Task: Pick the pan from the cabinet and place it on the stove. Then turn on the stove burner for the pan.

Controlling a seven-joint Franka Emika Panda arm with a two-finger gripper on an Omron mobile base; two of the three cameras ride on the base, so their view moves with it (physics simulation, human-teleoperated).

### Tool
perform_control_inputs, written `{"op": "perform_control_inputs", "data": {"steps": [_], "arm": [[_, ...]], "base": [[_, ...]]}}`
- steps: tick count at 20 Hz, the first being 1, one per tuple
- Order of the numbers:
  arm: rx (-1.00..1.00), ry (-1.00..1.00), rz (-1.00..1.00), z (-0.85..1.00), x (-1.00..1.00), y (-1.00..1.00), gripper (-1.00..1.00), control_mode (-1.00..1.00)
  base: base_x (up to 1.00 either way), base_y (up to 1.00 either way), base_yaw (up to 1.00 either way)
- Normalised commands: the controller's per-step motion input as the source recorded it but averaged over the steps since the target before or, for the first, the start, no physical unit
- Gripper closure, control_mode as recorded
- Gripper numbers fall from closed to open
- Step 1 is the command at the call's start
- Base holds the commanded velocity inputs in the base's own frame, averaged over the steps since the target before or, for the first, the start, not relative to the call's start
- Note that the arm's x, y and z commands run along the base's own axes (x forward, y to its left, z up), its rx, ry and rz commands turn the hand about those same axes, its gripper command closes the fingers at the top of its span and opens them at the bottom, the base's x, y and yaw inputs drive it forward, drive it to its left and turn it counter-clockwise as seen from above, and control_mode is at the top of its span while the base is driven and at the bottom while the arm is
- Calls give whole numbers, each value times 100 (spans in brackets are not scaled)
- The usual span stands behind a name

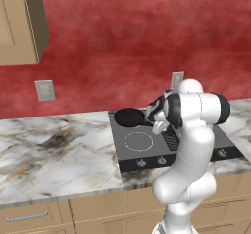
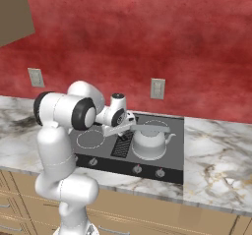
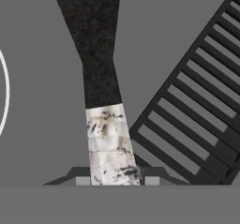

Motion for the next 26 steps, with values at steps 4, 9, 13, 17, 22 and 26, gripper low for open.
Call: {"op": "perform_control_inputs", "data": {"steps": [4,9,13,17,22,26], "arm": [[0,10,0,-25,1,0,100,-100],[0,11,0,-27,2,0,-100,-100],[0,0,0,0,0,1,-100,-100],[0,0,0,0,-1,10,-100,-100],[0,0,0,2,-13,20,-100,-100],[0,-2,0,25,-38,14,-100,-100]], "base": [[0,0,0],[0,0,0],[0,0,0],[0,0,0],[0,0,0],[0,0,0]]}}
